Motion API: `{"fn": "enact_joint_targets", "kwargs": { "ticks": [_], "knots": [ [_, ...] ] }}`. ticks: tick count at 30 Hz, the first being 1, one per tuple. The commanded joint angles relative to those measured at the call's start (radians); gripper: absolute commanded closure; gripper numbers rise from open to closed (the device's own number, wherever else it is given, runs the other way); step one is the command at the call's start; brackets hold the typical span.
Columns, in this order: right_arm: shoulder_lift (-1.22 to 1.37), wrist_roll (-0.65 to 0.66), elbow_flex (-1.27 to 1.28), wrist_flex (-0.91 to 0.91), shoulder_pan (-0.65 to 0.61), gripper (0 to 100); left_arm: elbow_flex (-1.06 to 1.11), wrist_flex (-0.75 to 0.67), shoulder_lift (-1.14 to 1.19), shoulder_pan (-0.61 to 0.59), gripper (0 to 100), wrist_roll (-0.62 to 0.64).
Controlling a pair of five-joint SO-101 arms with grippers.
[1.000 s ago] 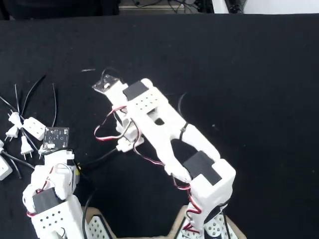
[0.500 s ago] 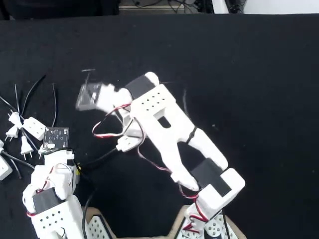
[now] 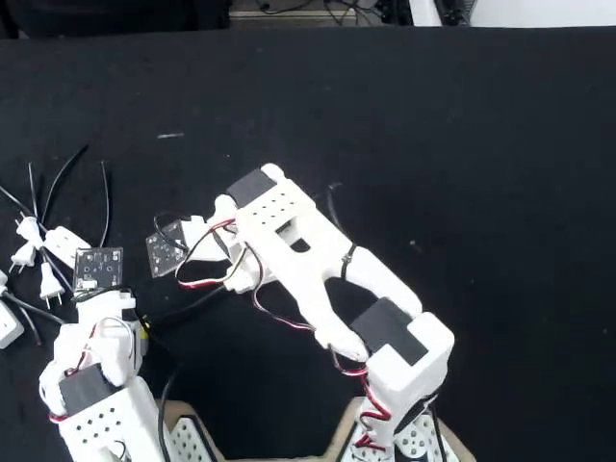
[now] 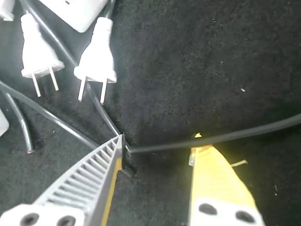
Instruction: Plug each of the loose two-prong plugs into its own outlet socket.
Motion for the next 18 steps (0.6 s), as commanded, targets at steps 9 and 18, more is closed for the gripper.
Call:
{"fn": "enact_joint_targets", "kwargs": {
  "ticks": [9,18],
  "knots": [
    [0.048,-0.006,-0.002,-0.041,-0.023,74.3,-0.005,0.003,-0.006,-0.012,77,-0.003],
    [0.127,-0.009,-0.007,-0.087,-0.055,74.4,-0.004,0.003,-0.006,-0.01,77,-0.006]
  ]
}}
